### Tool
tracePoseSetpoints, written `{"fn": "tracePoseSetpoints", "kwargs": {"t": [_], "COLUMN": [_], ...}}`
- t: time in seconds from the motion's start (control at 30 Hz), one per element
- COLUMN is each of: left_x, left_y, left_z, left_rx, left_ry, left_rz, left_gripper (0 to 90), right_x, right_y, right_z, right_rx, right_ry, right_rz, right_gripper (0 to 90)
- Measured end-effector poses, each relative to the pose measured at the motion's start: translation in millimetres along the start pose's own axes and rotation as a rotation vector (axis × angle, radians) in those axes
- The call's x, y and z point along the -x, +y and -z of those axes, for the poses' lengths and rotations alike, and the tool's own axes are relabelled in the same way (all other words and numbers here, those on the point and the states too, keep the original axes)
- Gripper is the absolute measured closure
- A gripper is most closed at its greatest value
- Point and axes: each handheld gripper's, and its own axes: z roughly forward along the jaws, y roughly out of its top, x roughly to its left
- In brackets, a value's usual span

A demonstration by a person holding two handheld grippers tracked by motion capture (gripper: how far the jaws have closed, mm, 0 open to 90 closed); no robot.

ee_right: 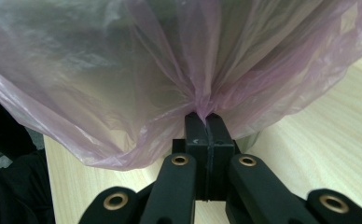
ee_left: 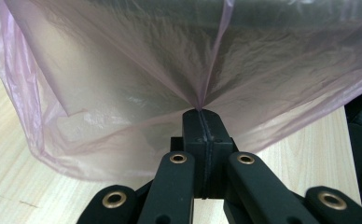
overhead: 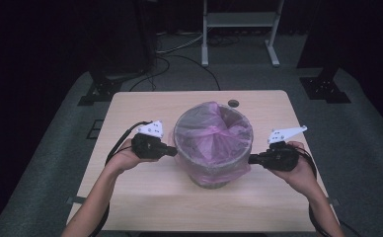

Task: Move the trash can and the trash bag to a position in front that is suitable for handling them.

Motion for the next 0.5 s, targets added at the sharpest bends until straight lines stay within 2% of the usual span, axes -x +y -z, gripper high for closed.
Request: {"fn": "tracePoseSetpoints", "kwargs": {"t": [0.2, 0.5], "left_x": [-2.1, -2.3], "left_y": [-11.8, -23.4], "left_z": [-9.7, -13.2], "left_rx": [-0.038, -0.058], "left_ry": [-0.002, -0.012], "left_rz": [0.022, 0.045], "left_gripper": [90.0, 90.0], "right_x": [3.1, 7.0], "right_y": [-11.5, -24.5], "right_z": [-5.3, -9.7], "right_rx": [-0.029, -0.054], "right_ry": [-0.002, -0.007], "right_rz": [-0.022, -0.044], "right_gripper": [90.0, 90.0]}}
